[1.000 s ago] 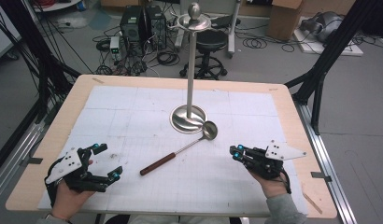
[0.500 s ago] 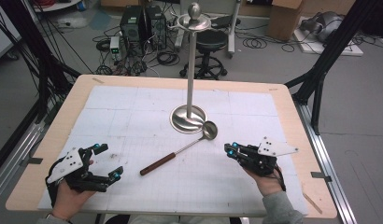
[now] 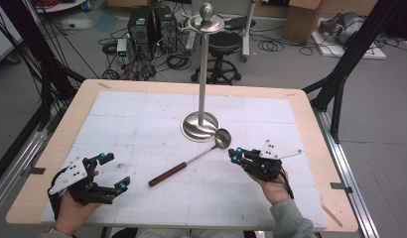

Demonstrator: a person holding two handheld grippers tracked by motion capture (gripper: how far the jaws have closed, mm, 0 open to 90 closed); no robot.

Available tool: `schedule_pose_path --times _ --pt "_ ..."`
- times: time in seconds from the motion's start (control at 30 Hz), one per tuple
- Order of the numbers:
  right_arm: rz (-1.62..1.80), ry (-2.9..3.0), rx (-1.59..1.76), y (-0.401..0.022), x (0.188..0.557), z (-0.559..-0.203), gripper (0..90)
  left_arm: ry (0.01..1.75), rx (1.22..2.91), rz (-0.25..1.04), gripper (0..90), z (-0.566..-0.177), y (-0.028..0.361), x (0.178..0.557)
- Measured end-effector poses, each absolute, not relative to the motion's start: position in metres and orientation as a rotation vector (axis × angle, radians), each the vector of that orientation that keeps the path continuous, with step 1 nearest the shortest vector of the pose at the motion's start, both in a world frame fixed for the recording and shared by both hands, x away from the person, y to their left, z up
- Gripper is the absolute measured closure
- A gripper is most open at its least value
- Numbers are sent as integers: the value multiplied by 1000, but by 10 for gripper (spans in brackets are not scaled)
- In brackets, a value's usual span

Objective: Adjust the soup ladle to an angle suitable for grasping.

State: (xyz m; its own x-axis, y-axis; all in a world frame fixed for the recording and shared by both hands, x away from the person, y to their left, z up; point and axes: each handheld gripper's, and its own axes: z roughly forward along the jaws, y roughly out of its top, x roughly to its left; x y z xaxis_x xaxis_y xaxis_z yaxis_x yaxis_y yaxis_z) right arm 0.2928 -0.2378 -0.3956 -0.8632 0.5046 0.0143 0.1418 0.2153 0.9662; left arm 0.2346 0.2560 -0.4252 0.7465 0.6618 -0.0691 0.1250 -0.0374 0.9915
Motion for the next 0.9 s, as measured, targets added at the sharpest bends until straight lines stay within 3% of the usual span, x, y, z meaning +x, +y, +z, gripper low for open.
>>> schedule_pose_path --times 0.9 --pt "1549 2357 756 -171 341 -418 893 671 1570 488 17 -426 261 231"
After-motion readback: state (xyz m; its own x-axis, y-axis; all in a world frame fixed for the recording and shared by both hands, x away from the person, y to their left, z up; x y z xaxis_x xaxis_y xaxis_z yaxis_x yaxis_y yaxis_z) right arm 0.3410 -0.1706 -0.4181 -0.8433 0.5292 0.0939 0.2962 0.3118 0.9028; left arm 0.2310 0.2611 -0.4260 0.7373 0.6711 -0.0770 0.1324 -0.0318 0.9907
